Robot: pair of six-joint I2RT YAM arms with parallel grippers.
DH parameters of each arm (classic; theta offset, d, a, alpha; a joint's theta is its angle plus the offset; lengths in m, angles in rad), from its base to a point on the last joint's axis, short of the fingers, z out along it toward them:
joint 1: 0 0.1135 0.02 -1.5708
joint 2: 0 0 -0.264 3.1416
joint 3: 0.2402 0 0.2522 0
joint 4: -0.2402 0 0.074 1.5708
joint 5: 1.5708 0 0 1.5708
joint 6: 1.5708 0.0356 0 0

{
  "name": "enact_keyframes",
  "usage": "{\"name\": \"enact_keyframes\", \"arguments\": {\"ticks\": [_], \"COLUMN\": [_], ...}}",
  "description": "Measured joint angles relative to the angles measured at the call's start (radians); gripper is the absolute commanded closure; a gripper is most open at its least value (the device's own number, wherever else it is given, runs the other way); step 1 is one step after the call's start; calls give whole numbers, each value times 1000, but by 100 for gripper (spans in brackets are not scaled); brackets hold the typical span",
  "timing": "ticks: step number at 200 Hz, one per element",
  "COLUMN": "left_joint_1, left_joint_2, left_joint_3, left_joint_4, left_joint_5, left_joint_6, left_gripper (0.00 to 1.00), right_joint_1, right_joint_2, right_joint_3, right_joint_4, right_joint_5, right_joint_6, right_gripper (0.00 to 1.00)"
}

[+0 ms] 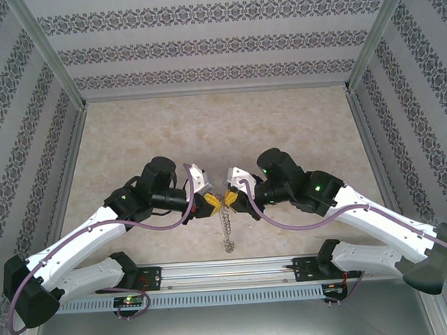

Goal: Put the keys on the keyring

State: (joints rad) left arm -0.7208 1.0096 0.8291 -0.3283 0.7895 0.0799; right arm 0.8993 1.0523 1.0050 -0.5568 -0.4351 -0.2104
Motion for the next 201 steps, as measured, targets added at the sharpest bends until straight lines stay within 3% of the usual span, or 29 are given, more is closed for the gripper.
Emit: {"name": "enact_keyframes", "arguments": {"ticks": [69,201], "left_joint_1": [0,0], "left_joint_2": [0,-1], "left_joint_3": [0,-7], "left_joint_4": [-6,-30], "left_joint_5": [0,-1], "left_joint_6": [0,0], "left_gripper": [100,100], "right_joint_1": [9,95], "right_joint_2": [6,35], "right_joint_3": [0,27], "right_joint_4": [-2,-53], "right_joint_5": [5,137], "right_joint_6": [-8,-74], "right_gripper": [100,100]}}
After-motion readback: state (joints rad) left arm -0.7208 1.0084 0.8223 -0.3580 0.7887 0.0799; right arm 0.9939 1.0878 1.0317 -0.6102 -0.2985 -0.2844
